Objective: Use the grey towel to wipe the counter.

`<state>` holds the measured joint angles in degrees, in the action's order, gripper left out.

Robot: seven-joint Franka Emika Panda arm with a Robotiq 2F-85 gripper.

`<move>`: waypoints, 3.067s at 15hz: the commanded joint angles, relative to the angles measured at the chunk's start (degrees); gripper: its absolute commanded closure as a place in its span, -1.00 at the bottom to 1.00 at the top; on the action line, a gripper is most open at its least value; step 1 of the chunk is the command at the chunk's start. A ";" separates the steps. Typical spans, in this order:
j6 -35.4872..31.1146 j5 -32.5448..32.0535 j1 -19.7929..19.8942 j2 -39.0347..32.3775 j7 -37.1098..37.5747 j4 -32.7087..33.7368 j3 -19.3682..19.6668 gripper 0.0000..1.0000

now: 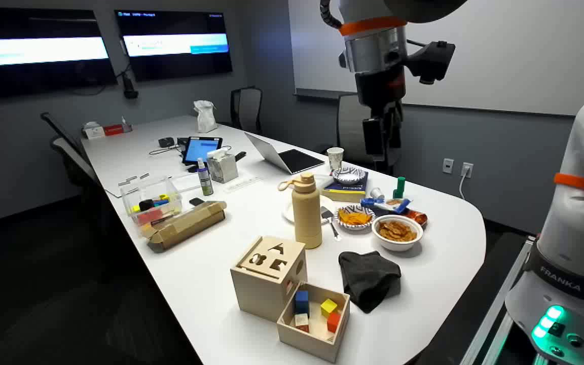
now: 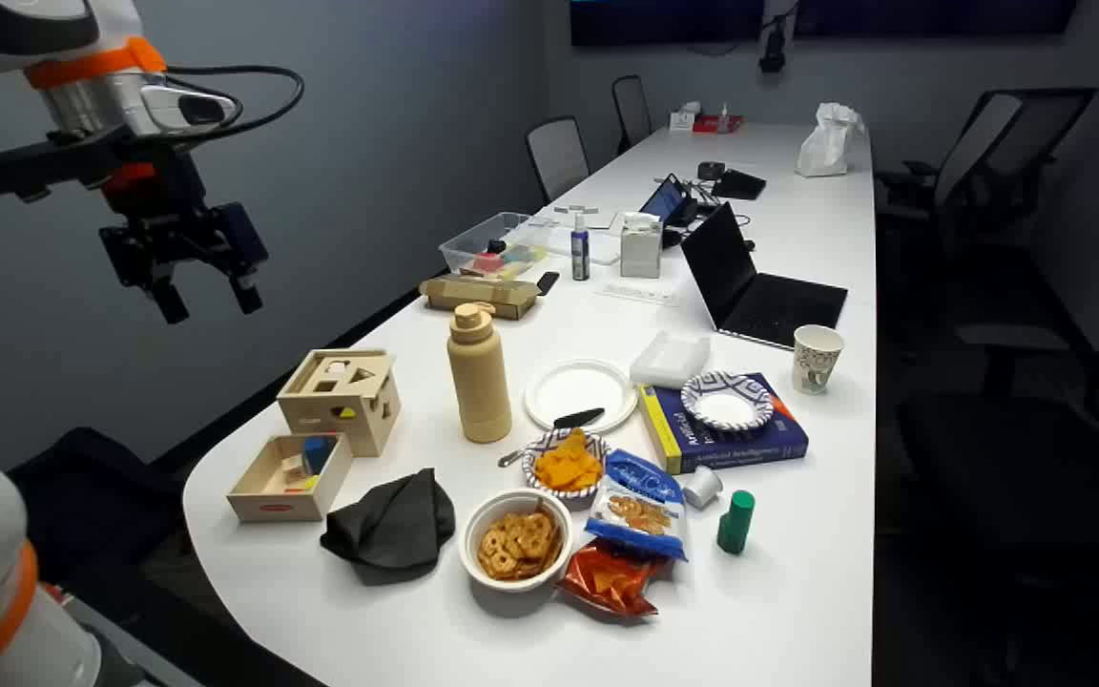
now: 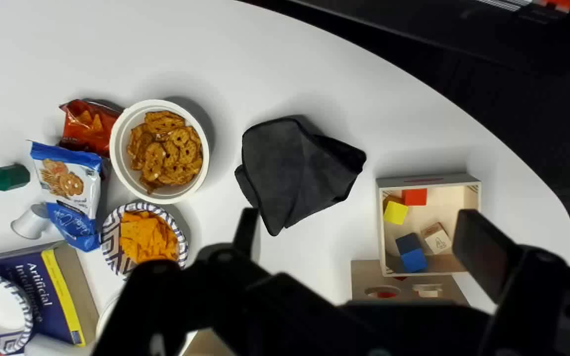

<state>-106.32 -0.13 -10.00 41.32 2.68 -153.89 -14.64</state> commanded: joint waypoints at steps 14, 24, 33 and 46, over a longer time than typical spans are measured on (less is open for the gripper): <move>-41.56 9.32 0.77 -31.94 -1.53 -4.69 9.76 -1.00; -61.44 26.48 8.01 -59.01 -5.38 0.65 4.68 -1.00; -64.58 22.42 14.47 -72.94 -2.14 6.93 3.04 -0.48; -63.76 20.73 16.52 -74.96 -1.91 11.03 2.07 0.98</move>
<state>-169.72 22.61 6.00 -33.47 -0.65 -144.96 -11.97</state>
